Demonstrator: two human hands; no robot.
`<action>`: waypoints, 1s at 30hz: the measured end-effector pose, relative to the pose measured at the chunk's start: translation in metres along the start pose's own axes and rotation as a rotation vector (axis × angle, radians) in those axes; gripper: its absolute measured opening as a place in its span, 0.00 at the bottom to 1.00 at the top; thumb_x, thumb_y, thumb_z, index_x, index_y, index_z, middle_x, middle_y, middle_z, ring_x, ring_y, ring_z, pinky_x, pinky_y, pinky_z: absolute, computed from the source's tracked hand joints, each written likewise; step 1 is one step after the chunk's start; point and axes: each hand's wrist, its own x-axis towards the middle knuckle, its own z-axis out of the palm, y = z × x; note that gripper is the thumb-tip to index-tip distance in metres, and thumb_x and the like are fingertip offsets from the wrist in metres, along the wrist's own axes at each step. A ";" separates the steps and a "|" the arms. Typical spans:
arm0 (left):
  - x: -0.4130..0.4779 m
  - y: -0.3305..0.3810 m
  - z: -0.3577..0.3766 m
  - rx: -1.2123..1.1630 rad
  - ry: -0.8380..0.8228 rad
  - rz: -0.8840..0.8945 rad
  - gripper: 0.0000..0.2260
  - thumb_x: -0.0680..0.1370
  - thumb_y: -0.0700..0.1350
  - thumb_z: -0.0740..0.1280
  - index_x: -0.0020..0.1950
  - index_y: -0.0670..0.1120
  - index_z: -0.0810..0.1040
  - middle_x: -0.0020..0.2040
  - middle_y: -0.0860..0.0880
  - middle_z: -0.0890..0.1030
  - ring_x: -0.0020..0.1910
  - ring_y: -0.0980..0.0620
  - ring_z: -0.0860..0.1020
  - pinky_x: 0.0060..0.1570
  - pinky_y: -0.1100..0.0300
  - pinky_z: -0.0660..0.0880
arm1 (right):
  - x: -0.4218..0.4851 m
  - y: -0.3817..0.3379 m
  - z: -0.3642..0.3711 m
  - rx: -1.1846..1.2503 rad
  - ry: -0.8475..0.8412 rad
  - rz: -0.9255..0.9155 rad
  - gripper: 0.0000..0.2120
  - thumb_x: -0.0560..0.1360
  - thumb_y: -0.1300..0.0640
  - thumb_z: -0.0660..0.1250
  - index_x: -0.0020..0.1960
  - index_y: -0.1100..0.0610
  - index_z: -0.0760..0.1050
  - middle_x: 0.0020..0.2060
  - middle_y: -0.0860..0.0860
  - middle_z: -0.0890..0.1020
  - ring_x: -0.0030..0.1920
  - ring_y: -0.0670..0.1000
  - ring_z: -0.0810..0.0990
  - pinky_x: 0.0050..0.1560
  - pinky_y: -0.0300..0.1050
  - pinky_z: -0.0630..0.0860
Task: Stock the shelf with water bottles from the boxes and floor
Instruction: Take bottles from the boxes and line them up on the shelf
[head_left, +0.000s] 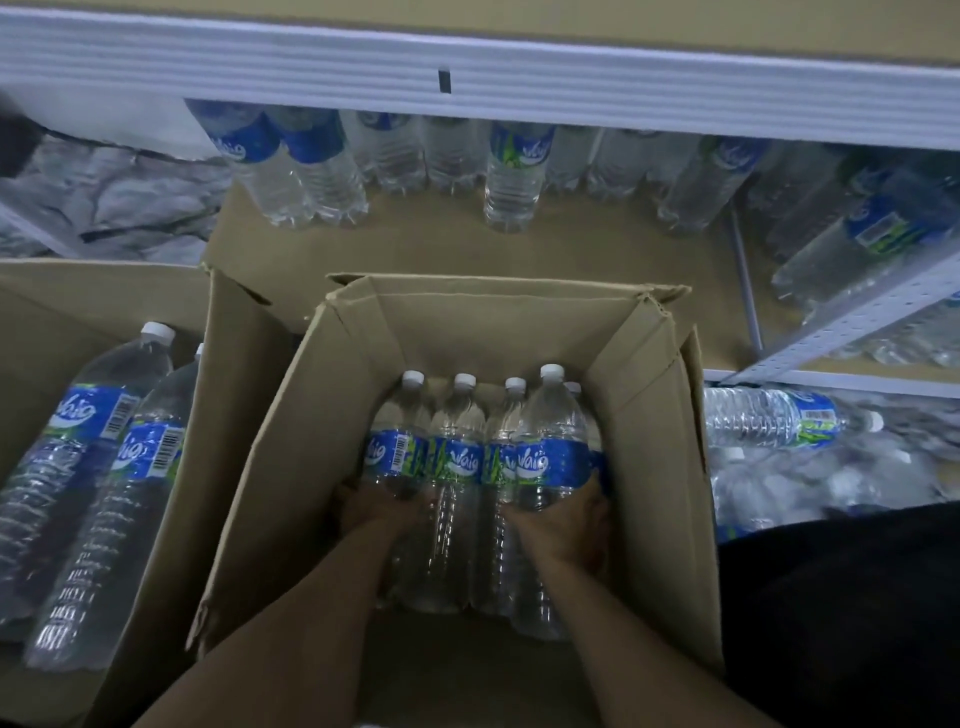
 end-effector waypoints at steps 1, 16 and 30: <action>0.000 0.003 -0.002 0.038 -0.011 -0.002 0.42 0.69 0.64 0.72 0.74 0.42 0.63 0.72 0.38 0.61 0.71 0.40 0.63 0.65 0.50 0.66 | 0.001 0.001 0.001 0.006 0.004 -0.004 0.63 0.56 0.41 0.82 0.79 0.55 0.49 0.75 0.57 0.61 0.74 0.59 0.62 0.68 0.58 0.68; 0.008 -0.007 -0.011 -0.047 0.001 0.042 0.29 0.68 0.52 0.78 0.63 0.38 0.76 0.61 0.40 0.79 0.61 0.42 0.77 0.53 0.58 0.72 | 0.004 0.010 -0.003 0.113 -0.080 -0.019 0.59 0.54 0.42 0.82 0.77 0.54 0.55 0.71 0.54 0.68 0.69 0.58 0.70 0.63 0.58 0.75; 0.020 -0.007 0.015 -0.201 0.000 -0.027 0.43 0.73 0.51 0.73 0.76 0.41 0.49 0.73 0.37 0.60 0.69 0.37 0.66 0.66 0.48 0.67 | 0.009 0.018 -0.005 0.111 -0.159 -0.035 0.58 0.57 0.41 0.81 0.77 0.53 0.54 0.70 0.53 0.70 0.67 0.57 0.72 0.63 0.55 0.74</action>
